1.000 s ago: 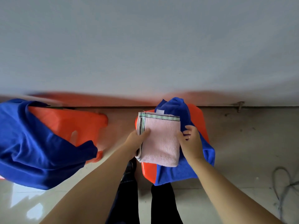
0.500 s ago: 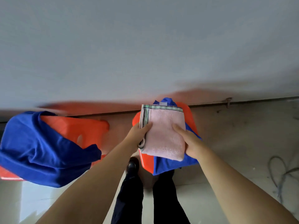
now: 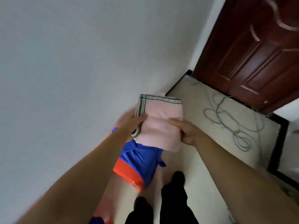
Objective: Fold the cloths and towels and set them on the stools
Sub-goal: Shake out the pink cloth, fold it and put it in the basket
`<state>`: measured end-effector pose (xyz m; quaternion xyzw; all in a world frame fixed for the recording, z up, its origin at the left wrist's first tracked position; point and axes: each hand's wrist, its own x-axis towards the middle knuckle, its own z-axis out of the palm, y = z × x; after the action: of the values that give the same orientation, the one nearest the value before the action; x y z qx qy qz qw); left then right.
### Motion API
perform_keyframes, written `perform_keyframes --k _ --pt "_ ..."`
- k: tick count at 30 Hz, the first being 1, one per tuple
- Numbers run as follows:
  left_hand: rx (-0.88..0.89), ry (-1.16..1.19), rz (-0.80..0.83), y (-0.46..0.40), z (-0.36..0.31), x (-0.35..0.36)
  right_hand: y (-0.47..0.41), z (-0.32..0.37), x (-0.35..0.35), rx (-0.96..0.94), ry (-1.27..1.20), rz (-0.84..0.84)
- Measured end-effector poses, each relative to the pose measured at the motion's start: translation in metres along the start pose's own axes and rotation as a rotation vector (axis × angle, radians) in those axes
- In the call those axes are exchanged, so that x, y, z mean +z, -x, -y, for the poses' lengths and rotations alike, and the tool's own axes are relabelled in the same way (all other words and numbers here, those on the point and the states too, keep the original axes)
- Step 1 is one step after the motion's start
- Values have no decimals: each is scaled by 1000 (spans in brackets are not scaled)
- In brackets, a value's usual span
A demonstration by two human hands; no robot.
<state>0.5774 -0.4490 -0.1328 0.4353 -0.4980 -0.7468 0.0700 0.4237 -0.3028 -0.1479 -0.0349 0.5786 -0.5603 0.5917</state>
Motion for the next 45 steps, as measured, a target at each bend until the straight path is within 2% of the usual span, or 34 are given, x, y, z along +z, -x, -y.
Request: perform_keyframes --k 3,12,15,23,26,30,32,34,38,42,45 --pt "16 -144 143 7 -4 47 48 -15 -32 -120 -98 -150" --pt "107 -527 567 71 37 270 234 -83 -179 -361 -369 -509" --pt "109 -560 695 104 70 351 298 -114 -230 -407 -466 -617" --pt "43 -720 838 214 187 569 466 -219 -377 -536 -679 -845" --pt "14 -733 1019 252 233 647 518 -262 -432 -591 -790 -972" --pt "220 -964 1324 296 304 752 563 -334 -502 -662 -1008 -1103" --pt "398 -1201 1389 307 356 799 570 -376 -532 -589 -1146 -1141" --pt "563 -1425 1403 304 412 832 564 -413 -557 -497 -1282 -1100" --pt "600 -1736 1249 271 499 861 528 -464 -600 -345 -1460 -1038" --pt "644 -1840 1070 233 548 868 487 -487 -631 -253 -1469 -1015" --pt "626 -1923 1003 227 561 865 472 -493 -639 -170 -1474 -1034"
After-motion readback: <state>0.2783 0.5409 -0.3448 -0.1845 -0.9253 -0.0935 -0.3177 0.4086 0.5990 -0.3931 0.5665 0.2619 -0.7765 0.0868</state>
